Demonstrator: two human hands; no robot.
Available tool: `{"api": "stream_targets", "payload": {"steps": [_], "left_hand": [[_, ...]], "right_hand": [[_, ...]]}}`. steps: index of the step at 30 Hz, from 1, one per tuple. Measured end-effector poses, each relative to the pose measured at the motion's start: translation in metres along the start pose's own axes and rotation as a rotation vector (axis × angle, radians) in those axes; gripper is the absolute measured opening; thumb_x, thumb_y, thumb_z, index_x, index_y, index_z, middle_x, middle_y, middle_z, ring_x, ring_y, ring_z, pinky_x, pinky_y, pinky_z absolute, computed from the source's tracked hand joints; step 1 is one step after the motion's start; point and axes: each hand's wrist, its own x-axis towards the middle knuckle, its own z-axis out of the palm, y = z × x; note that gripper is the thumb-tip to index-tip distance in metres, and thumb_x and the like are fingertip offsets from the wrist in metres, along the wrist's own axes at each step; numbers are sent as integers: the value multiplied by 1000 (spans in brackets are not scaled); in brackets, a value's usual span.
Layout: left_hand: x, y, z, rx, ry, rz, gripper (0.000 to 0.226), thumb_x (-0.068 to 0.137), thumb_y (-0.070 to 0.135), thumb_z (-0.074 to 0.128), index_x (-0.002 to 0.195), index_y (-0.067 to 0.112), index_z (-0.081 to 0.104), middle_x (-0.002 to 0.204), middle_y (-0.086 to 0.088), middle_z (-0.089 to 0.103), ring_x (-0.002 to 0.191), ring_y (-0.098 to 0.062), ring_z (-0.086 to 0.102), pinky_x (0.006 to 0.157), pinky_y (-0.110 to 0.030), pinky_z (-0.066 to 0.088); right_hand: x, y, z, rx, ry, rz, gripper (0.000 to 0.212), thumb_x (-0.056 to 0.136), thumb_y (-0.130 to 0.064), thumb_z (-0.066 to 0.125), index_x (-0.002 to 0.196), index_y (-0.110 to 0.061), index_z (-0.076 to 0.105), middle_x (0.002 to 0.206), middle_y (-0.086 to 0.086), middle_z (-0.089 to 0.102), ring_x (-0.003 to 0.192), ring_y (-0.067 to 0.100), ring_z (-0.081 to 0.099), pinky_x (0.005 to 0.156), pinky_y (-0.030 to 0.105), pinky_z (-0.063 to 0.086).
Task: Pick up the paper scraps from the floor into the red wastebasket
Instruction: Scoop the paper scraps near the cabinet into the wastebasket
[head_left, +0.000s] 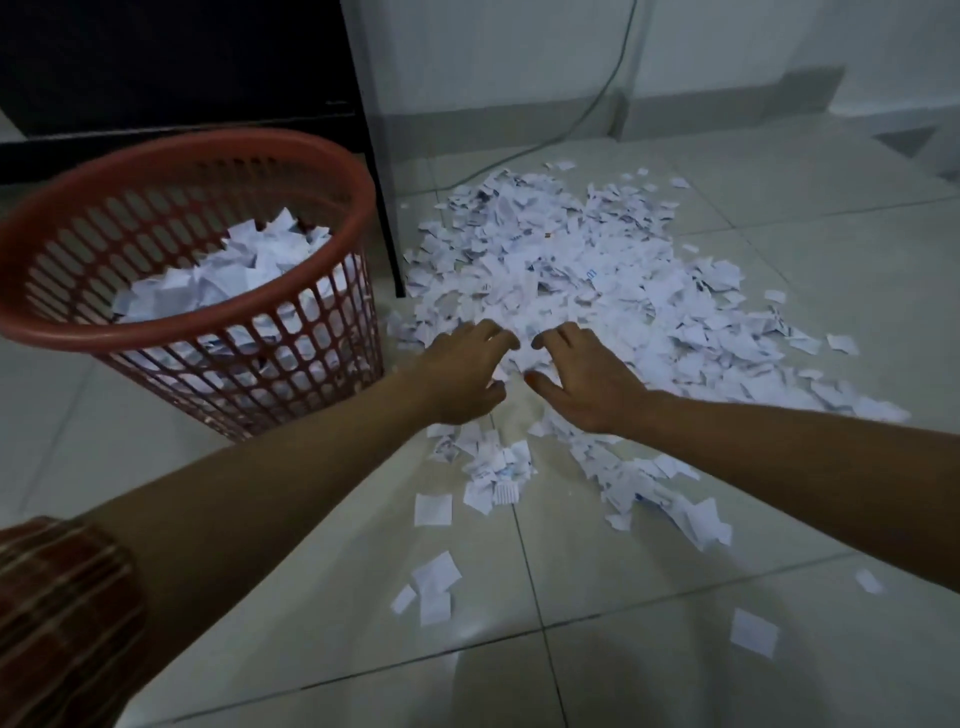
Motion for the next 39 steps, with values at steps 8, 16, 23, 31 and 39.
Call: {"api": "stream_targets", "payload": {"steps": [8,16,23,31,39], "left_hand": [[-36,-24,52,122,-207,41,53,95,24,52,144,20,32,150,-6,32,130,-27,38,101,-41,38],[-55,-35,67,142,-202,39,56,97,25,48,148,18,25,154,-7,26,137,-28,31,103,-41,35],[-54,-47,66,145,-201,-36,66,96,24,52,151,21,16,157,-9,21,139,-30,29,108,-46,34],[-61,-35,77,113,-158,-24,64,96,21,49,151,17,18,158,-10,20,142,-29,25,107,-43,31],[-68,-36,84,76,-163,-39,59,95,15,46,149,18,23,157,-11,22,141,-29,25,106,-42,31]], "right_hand": [[-97,-24,72,-13,-216,126,78,88,-67,32,150,-21,27,158,14,18,143,35,20,111,49,26],[-158,-83,100,-116,-563,-454,80,92,-70,31,154,-30,-2,161,1,-17,146,30,-20,113,54,-13],[-141,-87,118,-225,-611,-666,77,93,-68,31,154,-28,5,163,2,-5,146,36,-13,110,59,-9],[-95,-49,101,-394,-602,-362,76,90,-73,9,151,-33,-13,160,-2,-18,144,35,-23,111,58,-15],[-93,-29,86,-394,-542,-206,79,88,-74,6,151,-33,-16,159,0,-21,143,33,-25,114,57,-12]]}}
